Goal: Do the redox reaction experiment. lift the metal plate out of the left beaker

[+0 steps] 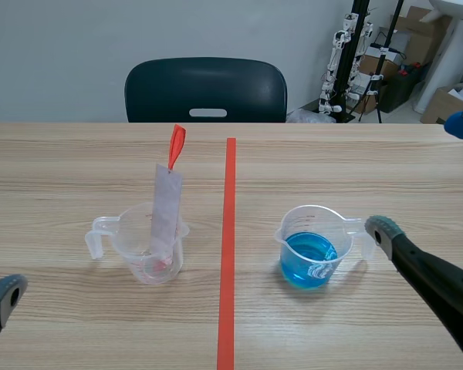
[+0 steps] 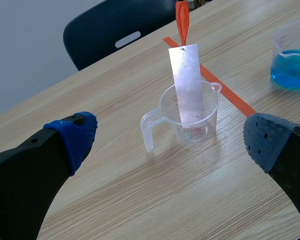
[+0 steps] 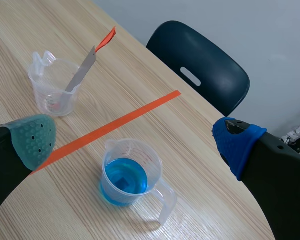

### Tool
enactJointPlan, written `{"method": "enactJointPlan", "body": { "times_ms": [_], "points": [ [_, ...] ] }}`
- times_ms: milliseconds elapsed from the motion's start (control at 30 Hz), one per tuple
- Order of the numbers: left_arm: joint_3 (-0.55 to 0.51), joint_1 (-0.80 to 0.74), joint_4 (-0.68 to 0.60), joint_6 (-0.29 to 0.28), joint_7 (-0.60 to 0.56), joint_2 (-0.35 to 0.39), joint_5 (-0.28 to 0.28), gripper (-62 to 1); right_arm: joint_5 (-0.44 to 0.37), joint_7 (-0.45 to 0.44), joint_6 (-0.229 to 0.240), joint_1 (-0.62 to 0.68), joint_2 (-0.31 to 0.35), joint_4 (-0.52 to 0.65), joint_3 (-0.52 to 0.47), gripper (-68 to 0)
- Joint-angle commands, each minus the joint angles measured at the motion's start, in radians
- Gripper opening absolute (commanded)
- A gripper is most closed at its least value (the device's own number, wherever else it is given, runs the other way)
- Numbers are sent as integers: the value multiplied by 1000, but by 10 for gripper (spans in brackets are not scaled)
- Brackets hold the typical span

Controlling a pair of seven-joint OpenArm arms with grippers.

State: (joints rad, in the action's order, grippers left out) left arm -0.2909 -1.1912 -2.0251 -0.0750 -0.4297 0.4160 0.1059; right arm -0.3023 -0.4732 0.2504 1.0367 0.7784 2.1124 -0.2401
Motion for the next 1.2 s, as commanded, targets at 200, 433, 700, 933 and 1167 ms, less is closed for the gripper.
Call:
{"method": "enactJointPlan", "body": {
  "times_ms": [200, 433, 700, 933, 1167],
  "points": [
    [0, -5, -11, 2, -14, -5, 6, 10, -11, -38, 12, -8, 5, 19, -1, 4],
    [0, -5, -11, 2, -14, -5, 6, 10, -11, -39, 11, -8, 5, 19, -1, 4],
    [1, 3, -11, -26, 32, -5, 6, 10, -11, -38, 11, -8, 5, 19, -1, 4],
    [2, 14, -11, -52, 115, -5, 7, 10, -11, -41, 11, -9, 5, 19, -1, 4],
    [2, 13, -10, -55, 113, -5, 14, 10, -11, -47, 11, -9, 5, 19, -1, 4]
  ]
}}
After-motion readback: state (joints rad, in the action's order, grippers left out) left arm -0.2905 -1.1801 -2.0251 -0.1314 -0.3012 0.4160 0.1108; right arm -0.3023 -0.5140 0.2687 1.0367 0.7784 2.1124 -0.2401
